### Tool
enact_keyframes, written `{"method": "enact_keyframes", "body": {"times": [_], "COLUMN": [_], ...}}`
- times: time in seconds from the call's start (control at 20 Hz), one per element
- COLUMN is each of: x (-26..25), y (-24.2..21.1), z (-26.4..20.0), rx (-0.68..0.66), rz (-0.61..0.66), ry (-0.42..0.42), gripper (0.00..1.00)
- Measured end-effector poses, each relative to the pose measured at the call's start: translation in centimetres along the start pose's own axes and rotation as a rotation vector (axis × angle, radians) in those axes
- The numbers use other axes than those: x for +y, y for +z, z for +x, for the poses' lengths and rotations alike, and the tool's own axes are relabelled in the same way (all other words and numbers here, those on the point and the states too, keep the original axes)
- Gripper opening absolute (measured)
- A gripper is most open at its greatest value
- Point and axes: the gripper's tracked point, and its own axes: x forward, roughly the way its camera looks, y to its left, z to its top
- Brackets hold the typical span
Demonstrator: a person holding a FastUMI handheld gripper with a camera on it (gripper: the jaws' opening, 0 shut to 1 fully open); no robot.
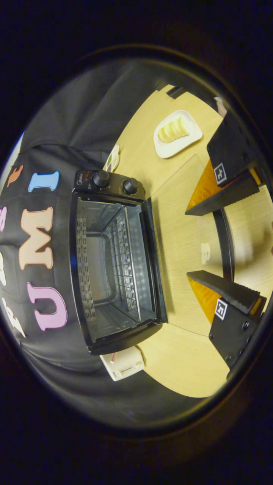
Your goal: Open the toaster oven, put the food inside, and close the toaster oven door.
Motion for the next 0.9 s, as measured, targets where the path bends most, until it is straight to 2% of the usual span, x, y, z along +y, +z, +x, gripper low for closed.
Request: {"method": "enact_keyframes", "body": {"times": [0.2,0.6,0.9], "x": [-4.3,-16.2,-22.2], "y": [1.7,2.9,1.7], "z": [-0.2,1.1,2.2], "rx": [0.0,0.033,0.089], "rz": [-0.082,0.008,0.097], "ry": [-0.101,-0.294,-0.365], "gripper": [0.96,0.96,0.96]}}
